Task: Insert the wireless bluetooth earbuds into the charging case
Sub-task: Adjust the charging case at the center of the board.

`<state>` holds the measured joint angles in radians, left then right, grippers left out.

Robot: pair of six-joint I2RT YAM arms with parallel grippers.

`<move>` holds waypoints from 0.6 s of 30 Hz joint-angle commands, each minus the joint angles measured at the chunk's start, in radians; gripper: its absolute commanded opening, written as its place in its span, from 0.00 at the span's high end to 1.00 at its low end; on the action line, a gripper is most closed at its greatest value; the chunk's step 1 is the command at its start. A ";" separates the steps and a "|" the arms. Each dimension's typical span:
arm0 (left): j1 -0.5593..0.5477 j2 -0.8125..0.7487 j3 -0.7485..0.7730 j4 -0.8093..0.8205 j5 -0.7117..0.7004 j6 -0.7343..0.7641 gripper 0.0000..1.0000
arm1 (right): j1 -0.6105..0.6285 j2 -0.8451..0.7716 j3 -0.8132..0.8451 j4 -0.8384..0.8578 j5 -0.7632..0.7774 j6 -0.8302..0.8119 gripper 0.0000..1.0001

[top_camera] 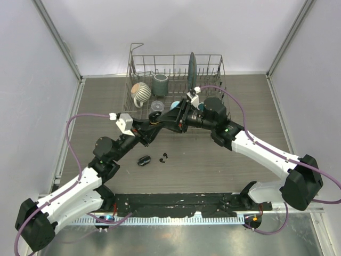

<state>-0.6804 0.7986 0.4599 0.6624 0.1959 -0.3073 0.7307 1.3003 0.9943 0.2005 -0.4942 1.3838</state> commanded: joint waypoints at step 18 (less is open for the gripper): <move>-0.002 -0.062 -0.096 0.247 0.016 0.036 1.00 | 0.003 -0.029 0.021 0.053 -0.035 -0.071 0.45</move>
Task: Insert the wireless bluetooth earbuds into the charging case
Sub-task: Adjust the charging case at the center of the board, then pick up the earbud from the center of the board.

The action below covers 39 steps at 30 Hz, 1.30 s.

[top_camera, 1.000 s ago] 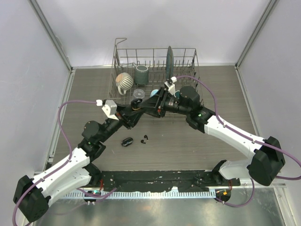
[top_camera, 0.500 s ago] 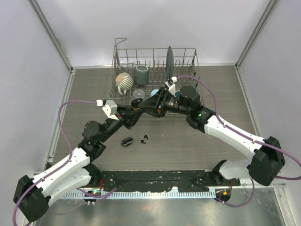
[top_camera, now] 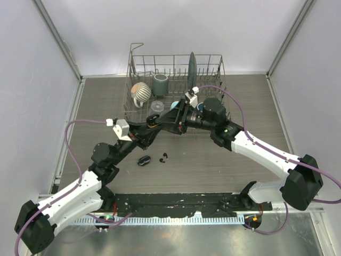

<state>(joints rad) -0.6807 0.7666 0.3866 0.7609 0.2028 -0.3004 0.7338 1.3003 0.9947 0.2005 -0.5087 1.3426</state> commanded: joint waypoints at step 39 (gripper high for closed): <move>-0.002 -0.426 -0.106 -0.201 -0.086 0.095 1.00 | 0.260 0.097 -0.074 -0.526 0.668 -0.677 0.64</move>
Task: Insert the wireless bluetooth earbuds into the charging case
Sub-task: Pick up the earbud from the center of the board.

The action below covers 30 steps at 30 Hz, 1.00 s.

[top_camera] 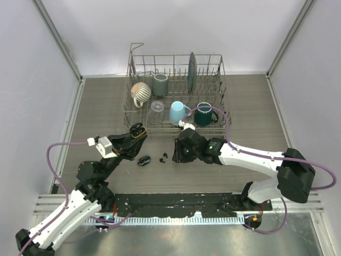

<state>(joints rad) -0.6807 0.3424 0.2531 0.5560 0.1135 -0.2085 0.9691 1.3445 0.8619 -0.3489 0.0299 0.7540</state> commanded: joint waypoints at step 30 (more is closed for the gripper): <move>-0.002 -0.016 0.037 -0.036 -0.005 0.018 1.00 | 0.128 0.327 0.062 0.343 0.327 -0.134 0.60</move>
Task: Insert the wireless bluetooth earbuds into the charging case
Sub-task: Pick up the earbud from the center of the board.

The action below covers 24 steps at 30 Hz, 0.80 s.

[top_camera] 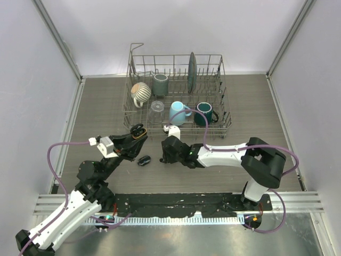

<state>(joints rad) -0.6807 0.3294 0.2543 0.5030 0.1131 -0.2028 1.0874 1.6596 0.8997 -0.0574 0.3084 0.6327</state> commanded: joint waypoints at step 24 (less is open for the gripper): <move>-0.002 -0.006 0.039 0.003 -0.006 0.014 1.00 | 0.012 0.109 0.028 0.100 0.092 -0.022 0.66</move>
<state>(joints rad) -0.6807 0.3290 0.2577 0.4950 0.1131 -0.2012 1.0920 1.7496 0.9207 0.0551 0.4015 0.6041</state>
